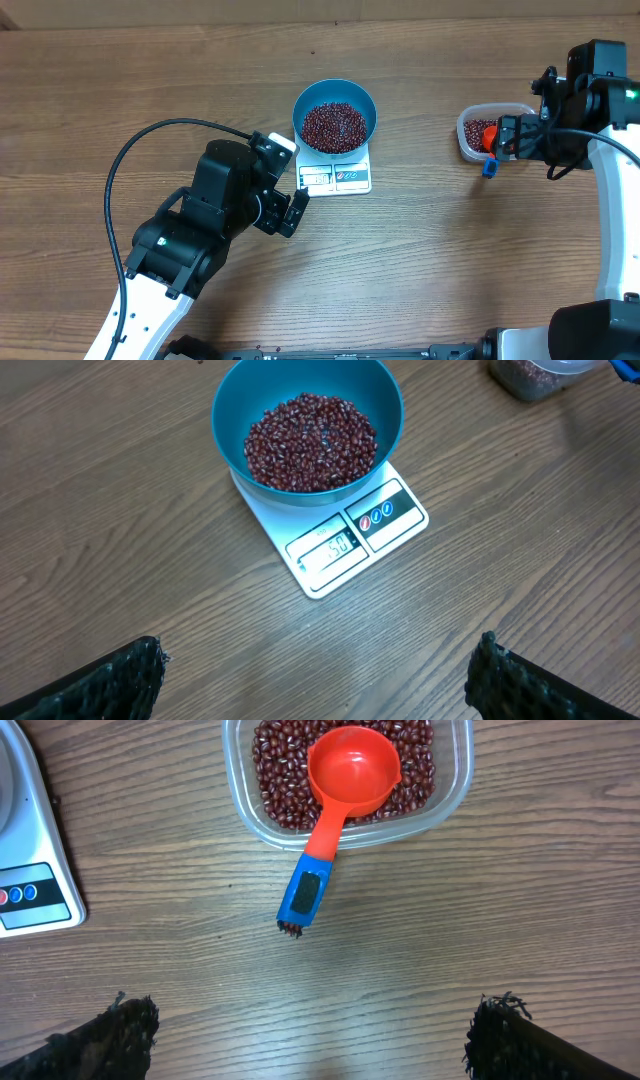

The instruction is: Scoop item into bowl and weigh 150g on scale

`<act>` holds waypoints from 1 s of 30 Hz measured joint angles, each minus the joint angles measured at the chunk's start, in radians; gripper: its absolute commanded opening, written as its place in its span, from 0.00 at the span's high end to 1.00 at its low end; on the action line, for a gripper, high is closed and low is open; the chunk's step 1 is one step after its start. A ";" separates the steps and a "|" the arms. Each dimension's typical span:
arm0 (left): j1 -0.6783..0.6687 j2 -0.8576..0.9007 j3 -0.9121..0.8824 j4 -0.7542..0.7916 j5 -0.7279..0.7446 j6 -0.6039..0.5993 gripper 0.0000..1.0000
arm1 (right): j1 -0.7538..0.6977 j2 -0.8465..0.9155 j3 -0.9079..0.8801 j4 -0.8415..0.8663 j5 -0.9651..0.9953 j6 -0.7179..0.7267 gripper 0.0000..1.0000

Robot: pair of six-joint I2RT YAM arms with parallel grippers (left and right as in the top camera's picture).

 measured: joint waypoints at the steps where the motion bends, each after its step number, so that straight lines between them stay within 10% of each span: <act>1: 0.000 0.000 0.000 0.000 0.000 0.000 0.00 | 0.000 0.000 0.000 0.000 0.000 0.000 0.00; 30: 0.000 0.000 0.000 -0.016 0.000 0.000 0.00 | 0.000 0.000 0.000 0.000 0.003 -0.003 0.00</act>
